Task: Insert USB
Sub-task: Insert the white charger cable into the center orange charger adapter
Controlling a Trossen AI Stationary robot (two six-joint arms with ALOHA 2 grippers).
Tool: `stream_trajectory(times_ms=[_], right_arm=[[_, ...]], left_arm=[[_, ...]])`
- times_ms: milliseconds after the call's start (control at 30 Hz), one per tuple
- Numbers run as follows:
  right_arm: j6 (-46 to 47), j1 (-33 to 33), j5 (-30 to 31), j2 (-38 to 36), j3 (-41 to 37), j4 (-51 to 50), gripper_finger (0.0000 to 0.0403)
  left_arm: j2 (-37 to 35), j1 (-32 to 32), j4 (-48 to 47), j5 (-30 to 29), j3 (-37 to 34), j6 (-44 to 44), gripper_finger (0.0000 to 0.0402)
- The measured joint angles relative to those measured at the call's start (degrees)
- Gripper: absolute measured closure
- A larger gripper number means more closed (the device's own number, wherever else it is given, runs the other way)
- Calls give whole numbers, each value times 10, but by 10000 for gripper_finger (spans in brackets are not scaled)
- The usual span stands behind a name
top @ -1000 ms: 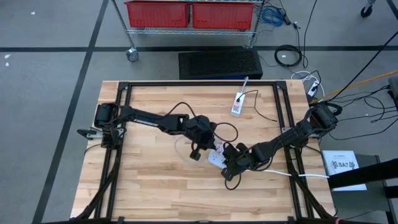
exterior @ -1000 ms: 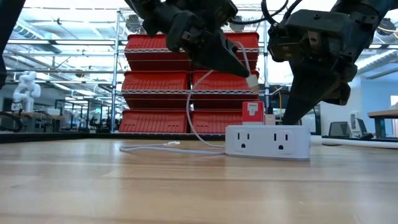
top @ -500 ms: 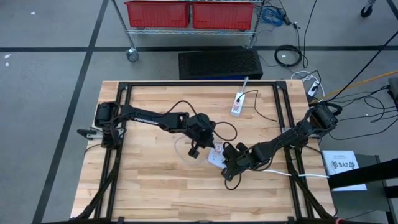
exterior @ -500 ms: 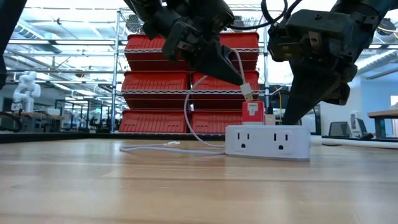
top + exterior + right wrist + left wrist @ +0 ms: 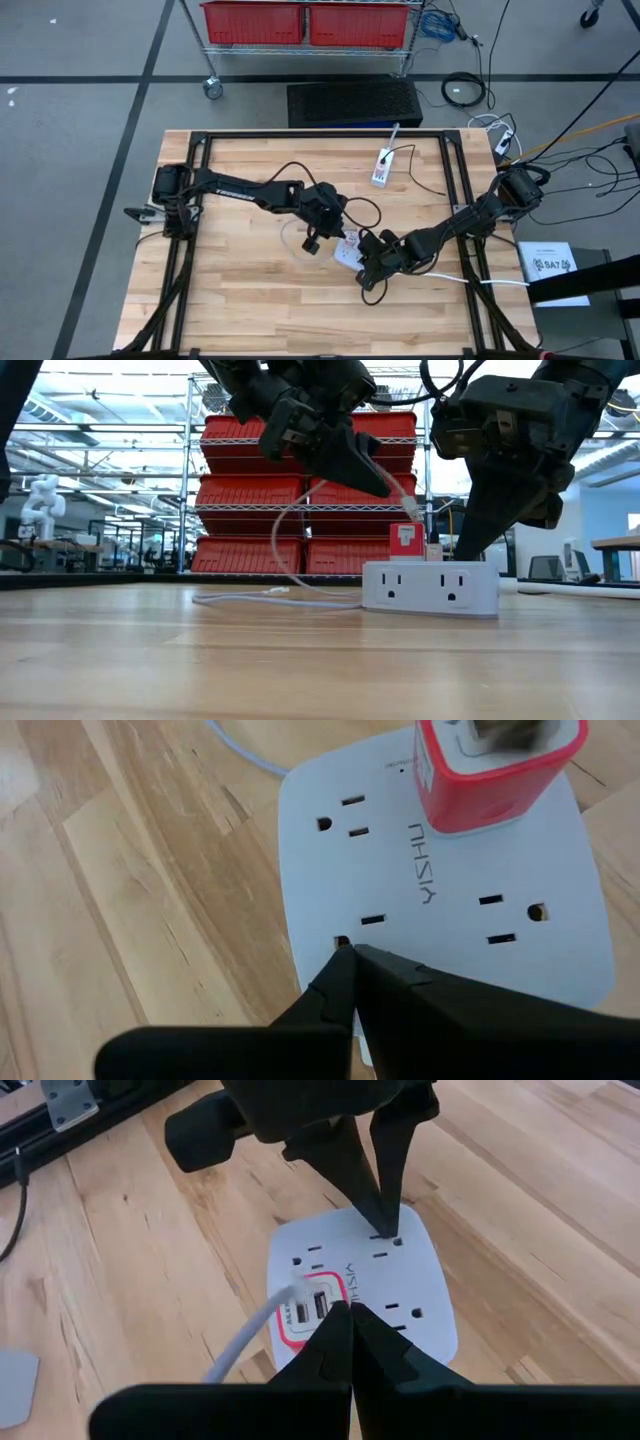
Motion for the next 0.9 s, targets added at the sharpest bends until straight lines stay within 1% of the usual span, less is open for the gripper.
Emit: stream_trajectory(times_ms=[167, 400, 600, 733, 800, 900], right_arm=[[-2, 0, 0, 0, 0, 0, 403], [-15, 5, 0, -2, -1, 3, 403], [-20, 15, -4, -15, -3, 7, 402], [-23, 18, -3, -15, -3, 6, 402], [-25, 18, -4, -15, -3, 7, 402], [-27, 18, -4, -15, -3, 7, 402]], left_arm=[[0, 0, 0, 0, 0, 3, 401], [0, 0, -21, -27, 0, -2, 401], [-4, 0, -55, -57, -1, -46, 401], [-36, 2, -31, -60, -53, -62, 401], [-66, 6, -3, -76, -99, -76, 401], [-125, 10, 85, -82, -191, -92, 401]])
